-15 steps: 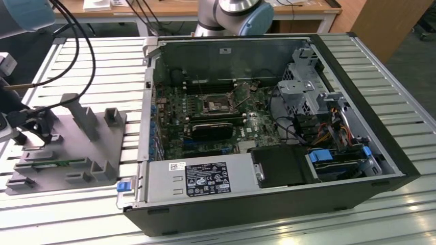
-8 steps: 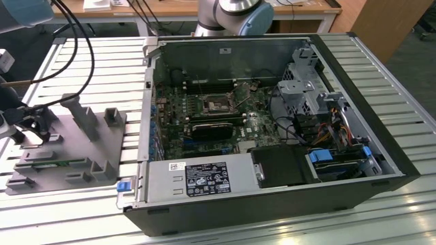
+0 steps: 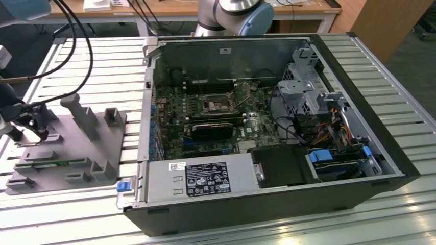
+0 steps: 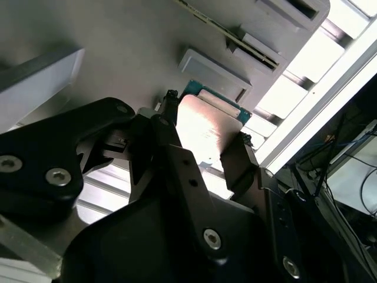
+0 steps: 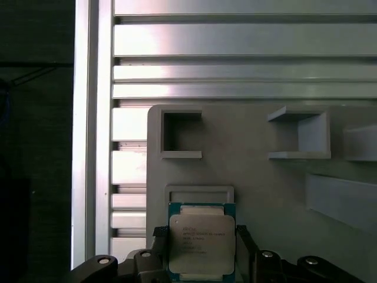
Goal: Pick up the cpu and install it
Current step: 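Pick up the cpu and move it towards the insertion slot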
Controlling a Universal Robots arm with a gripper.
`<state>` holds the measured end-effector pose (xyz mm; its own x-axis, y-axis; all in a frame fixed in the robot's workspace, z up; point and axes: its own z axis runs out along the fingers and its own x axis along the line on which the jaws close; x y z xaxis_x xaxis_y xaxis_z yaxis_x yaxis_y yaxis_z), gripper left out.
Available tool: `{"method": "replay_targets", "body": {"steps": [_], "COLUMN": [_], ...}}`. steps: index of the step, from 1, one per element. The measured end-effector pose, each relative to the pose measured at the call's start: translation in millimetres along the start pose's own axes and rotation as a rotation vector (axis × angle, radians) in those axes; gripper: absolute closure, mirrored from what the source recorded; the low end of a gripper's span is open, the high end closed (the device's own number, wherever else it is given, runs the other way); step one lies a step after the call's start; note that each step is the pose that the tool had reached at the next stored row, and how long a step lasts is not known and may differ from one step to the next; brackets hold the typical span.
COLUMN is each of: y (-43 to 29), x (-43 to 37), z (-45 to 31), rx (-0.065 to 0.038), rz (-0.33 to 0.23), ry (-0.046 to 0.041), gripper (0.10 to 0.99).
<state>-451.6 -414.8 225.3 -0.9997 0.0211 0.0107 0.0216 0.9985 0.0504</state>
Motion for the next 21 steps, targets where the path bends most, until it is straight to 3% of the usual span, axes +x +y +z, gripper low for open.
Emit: {"method": "replay_targets", "body": {"steps": [9,21], "y": [0.6,2.0], "x": [0.1,0.4], "z": [-12.2,-39.9], "rx": [-0.002,-0.004], "rz": [0.0,0.0], "ry": [-0.0001,0.0], "gripper": [0.545,0.545]}}
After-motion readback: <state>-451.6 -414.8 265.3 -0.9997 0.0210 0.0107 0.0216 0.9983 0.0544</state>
